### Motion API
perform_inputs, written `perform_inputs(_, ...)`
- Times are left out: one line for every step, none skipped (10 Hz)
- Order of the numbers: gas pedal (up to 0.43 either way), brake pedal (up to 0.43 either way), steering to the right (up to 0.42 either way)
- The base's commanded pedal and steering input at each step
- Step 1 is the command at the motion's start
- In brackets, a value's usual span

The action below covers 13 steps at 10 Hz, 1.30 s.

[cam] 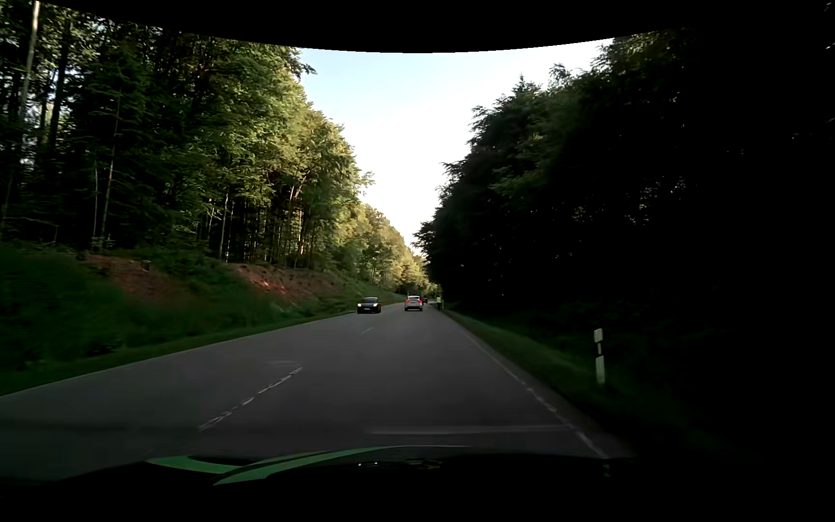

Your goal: Follow the waypoints while adhering to traffic rules and regulations

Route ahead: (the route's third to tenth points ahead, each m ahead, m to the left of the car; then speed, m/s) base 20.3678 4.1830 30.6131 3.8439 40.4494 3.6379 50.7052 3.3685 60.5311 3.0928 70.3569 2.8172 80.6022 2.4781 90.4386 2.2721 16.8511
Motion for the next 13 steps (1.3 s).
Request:
perform_inputs(0.189, 0.000, 0.002)
perform_inputs(0.189, 0.000, 0.001)
perform_inputs(0.189, 0.000, 0.000)
perform_inputs(0.189, 0.000, 0.000)
perform_inputs(0.197, 0.000, 0.000)
perform_inputs(0.197, 0.000, 0.000)
perform_inputs(0.209, 0.000, 0.000)
perform_inputs(0.220, 0.000, -0.001)
perform_inputs(0.220, 0.000, -0.004)
perform_inputs(0.209, 0.000, -0.005)
perform_inputs(0.150, 0.000, -0.002)
perform_inputs(0.000, 0.000, -0.002)
perform_inputs(0.000, 0.000, -0.001)
